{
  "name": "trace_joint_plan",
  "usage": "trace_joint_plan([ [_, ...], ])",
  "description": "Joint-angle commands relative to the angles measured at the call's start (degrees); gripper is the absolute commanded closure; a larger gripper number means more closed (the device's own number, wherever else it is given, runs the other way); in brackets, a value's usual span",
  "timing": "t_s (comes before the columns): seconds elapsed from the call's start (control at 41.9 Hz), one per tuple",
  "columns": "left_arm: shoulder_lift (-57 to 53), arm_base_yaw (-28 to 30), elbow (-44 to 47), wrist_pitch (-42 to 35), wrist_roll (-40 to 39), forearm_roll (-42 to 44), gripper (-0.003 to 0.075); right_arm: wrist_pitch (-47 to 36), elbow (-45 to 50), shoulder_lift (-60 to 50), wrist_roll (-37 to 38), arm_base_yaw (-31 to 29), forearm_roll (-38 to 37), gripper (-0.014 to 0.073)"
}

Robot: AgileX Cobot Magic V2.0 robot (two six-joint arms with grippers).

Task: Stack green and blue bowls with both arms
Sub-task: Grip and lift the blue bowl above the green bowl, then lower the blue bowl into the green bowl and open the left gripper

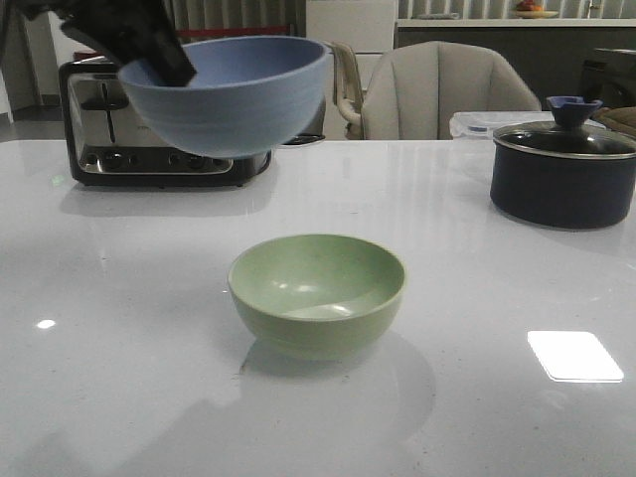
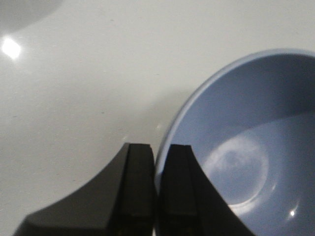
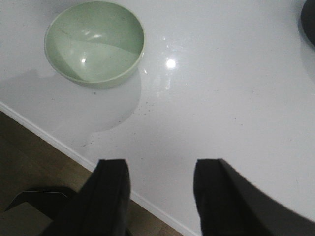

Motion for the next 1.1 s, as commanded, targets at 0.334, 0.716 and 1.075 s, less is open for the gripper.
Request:
trace_joint_plan([
  [0.334,6.6,-7.4,-1.9,-7.4,0.3,-2.0,0.0619,-3.4,-1.6,-0.3,-0.5,-0.1,-0.4,0.0162],
  [0.716,12.1,-7.4,-1.9,-10.1,0.3,-1.8,0.0595,-3.4,-1.6,-0.3,-0.5,-0.1,-0.4,0.0162],
  [1.075,10.1,-7.4,-1.9,-9.6,0.3,-1.4,0.0209,-3.4,-1.6,-0.3,-0.5,-0.1,-0.4,0.0162],
])
